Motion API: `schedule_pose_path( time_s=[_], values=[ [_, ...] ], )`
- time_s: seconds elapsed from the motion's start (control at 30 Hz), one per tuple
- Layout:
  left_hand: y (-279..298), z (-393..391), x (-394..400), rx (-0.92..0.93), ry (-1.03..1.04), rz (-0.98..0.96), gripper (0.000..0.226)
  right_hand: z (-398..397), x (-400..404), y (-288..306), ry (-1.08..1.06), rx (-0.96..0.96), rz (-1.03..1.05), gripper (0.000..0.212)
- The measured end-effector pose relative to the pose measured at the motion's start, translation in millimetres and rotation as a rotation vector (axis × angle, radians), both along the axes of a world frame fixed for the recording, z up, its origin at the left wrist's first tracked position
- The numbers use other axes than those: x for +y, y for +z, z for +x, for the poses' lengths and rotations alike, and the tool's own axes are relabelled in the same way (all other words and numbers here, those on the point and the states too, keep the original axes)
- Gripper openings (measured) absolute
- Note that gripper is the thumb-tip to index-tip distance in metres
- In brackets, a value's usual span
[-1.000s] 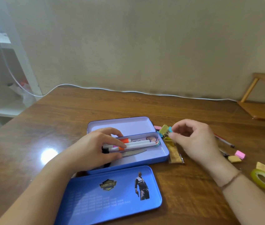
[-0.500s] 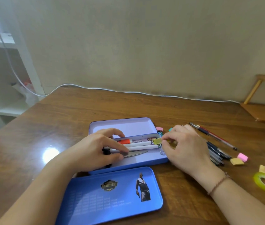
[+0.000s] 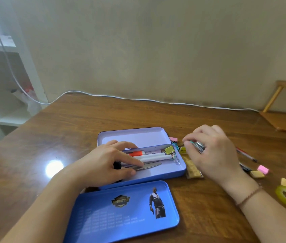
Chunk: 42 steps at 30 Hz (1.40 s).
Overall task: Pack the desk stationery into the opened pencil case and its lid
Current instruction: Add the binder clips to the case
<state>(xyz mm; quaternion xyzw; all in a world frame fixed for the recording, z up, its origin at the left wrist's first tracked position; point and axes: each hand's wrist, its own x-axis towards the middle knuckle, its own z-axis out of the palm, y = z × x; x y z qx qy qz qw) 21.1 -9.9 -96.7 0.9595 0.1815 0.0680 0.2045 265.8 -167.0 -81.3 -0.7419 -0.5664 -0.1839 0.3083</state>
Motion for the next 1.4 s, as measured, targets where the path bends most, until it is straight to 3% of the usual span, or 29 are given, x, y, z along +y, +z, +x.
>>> schedule_pose_path(
  time_s=[0.07, 0.2, 0.37, 0.5, 0.73, 0.93, 1.07, 1.4],
  values=[
    [1, 0, 0, 0.009, -0.006, 0.008, 0.033, 11, 11, 11, -0.064, 0.053, -0.117, 0.015],
    [1, 2, -1, 0.018, 0.016, 0.024, 0.026, 21, 49, 25, -0.107, 0.072, -0.619, 0.030],
    [0, 1, 0, 0.040, 0.011, 0.024, 0.034, 20, 76, 26, -0.026, 0.135, -0.909, 0.031],
    [-2, 2, 1, 0.056, 0.025, 0.039, 0.047, 24, 77, 20, 0.007, 0.151, -0.797, 0.004],
    [-1, 2, 0, 0.077, 0.027, 0.050, 0.048, 26, 64, 13, 0.011, 0.212, -0.526, 0.018],
    [-1, 1, 0, 0.060, 0.025, 0.040, 0.041, 7, 25, 34, 0.139, 0.452, -0.077, 0.016],
    [0, 2, 0, 0.058, 0.023, 0.040, 0.035, -22, -17, 33, 0.286, 0.363, -0.209, 0.021],
    [2, 2, -2, 0.050, 0.034, 0.038, 0.031, -30, -15, 8, 0.214, 0.313, -0.329, 0.015]
  ],
)
